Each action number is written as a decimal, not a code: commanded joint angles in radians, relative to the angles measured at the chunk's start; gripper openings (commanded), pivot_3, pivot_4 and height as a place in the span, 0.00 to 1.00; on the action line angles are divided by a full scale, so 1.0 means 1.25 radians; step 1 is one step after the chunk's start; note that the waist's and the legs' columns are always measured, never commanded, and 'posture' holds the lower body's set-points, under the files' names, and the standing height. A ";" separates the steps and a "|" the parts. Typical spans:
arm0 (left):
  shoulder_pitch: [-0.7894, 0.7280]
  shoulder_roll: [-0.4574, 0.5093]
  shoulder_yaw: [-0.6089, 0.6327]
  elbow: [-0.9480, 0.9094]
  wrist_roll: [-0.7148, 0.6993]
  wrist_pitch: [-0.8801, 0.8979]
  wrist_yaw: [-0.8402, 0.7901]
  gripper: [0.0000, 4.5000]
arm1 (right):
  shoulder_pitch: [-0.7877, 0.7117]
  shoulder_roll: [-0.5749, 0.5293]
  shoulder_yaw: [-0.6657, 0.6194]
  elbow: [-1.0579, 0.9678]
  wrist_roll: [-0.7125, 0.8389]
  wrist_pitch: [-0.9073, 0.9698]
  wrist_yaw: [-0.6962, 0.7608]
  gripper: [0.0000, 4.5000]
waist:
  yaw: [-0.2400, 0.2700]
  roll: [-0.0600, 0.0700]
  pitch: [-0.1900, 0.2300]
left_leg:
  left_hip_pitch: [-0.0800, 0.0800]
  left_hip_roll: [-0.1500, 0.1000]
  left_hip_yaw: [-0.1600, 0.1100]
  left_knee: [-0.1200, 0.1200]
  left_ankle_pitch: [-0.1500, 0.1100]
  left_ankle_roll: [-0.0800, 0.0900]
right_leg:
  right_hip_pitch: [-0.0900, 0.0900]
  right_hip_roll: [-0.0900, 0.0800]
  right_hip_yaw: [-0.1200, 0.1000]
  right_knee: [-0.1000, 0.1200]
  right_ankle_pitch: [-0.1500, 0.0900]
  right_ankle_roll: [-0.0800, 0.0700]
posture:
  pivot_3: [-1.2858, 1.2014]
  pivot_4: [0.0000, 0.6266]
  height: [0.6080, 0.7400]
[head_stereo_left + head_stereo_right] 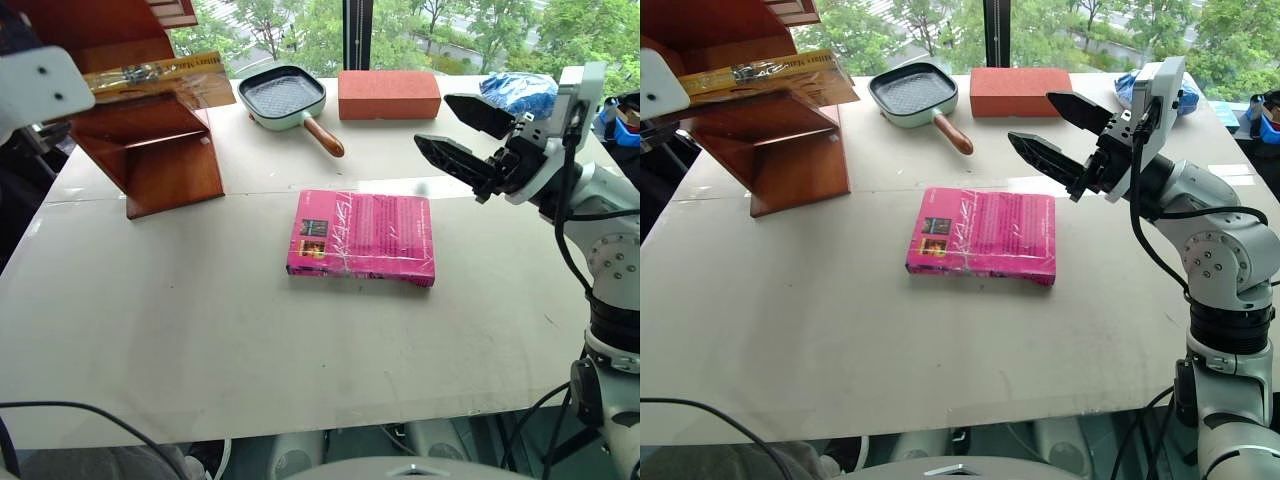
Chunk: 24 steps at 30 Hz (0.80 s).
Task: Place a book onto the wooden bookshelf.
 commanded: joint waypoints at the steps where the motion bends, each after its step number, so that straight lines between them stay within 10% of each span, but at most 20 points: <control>1: 0.018 -0.101 0.125 -0.197 -0.167 0.328 -0.067 0.99 | 0.027 -0.023 -0.017 -0.010 -0.022 -0.033 0.026 1.00 | -0.001 0.001 -0.001 | 0.000 0.000 0.000 0.000 0.000 0.000 | 0.000 0.000 0.000 0.001 0.000 0.000 | 0.52 0.24 1.00; 6: 0.058 -0.335 0.193 -0.396 -0.335 0.564 -0.034 0.99 | 0.203 -0.061 -0.014 0.015 -0.138 -0.160 0.109 1.00 | 0.002 -0.001 -0.001 | 0.000 0.000 -0.003 0.005 0.000 0.000 | 0.001 0.001 -0.001 0.005 0.000 0.001 | 0.52 0.24 1.00; 15: 0.601 -0.685 0.225 -0.580 -0.440 0.327 0.050 0.99 | 0.516 -0.106 -0.068 0.128 -0.293 -0.387 0.197 1.00 | -0.007 0.000 -0.001 | 0.016 0.000 0.000 0.006 0.000 0.000 | 0.012 0.001 0.005 0.008 0.000 0.000 | 0.52 0.24 1.00; 24: 0.846 -0.743 0.002 -0.519 -0.335 -0.015 0.191 0.99 | 0.659 -0.076 -0.095 0.222 -0.327 -0.561 0.226 1.00 | -0.004 0.002 -0.003 | 0.031 0.002 0.000 0.004 -0.001 -0.001 | 0.029 -0.002 0.006 -0.002 -0.004 0.000 | 0.52 0.24 1.00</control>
